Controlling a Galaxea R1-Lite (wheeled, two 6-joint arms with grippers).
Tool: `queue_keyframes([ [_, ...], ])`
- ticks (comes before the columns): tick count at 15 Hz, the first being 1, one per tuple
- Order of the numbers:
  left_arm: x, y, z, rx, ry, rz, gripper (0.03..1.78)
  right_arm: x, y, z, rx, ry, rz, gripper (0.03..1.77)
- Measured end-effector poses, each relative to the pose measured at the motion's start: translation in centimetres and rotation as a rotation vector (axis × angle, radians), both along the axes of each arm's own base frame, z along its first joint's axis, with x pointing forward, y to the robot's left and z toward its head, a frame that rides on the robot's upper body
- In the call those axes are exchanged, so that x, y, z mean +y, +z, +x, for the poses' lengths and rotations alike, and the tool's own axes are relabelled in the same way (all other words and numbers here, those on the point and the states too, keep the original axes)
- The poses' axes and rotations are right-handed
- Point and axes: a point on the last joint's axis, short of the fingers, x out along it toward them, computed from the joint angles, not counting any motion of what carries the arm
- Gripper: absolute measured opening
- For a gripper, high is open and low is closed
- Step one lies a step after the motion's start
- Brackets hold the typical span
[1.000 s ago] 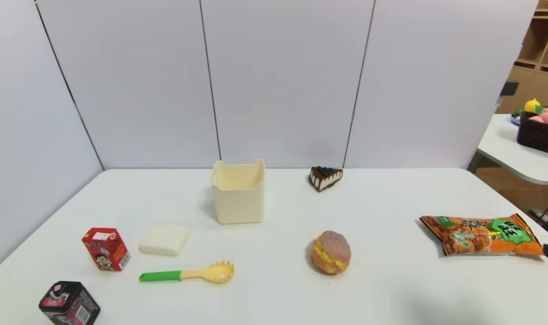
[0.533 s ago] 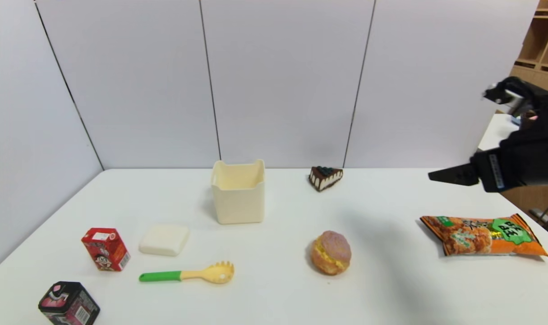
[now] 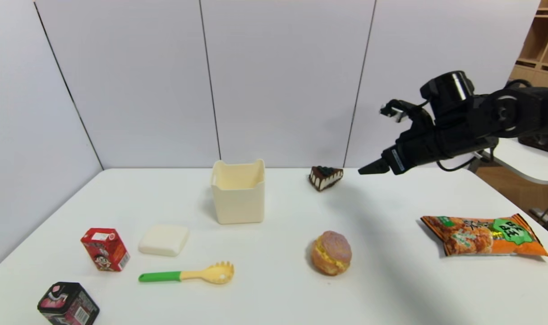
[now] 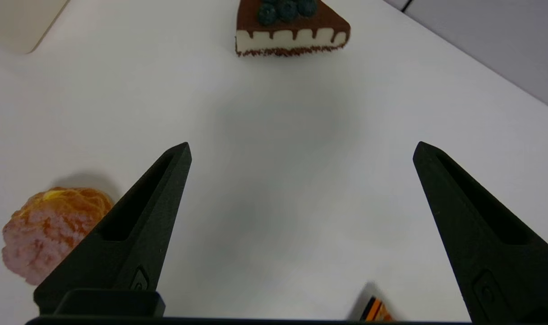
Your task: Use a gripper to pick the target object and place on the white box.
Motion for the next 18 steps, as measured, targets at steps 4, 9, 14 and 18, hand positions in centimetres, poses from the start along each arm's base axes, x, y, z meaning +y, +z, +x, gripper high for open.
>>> queue_keyframes([
  [4, 0.0, 0.0, 0.0, 0.000, 0.000, 0.000, 1.69, 0.9, -3.0, 4.5, -0.020, 0.145, 0.003, 1.70],
  [9, 0.0, 0.0, 0.0, 0.000, 0.000, 0.000, 1.69, 0.7, -6.2, 8.1, -0.070, 0.343, 0.065, 1.70],
  [14, 0.0, 0.0, 0.0, 0.000, 0.000, 0.000, 1.69, -0.3, -8.2, 10.3, -0.173, 0.457, 0.104, 1.70],
  [18, 0.0, 0.0, 0.0, 0.000, 0.000, 0.000, 1.69, -0.3, -9.2, 11.9, -0.290, 0.505, 0.131, 1.70],
])
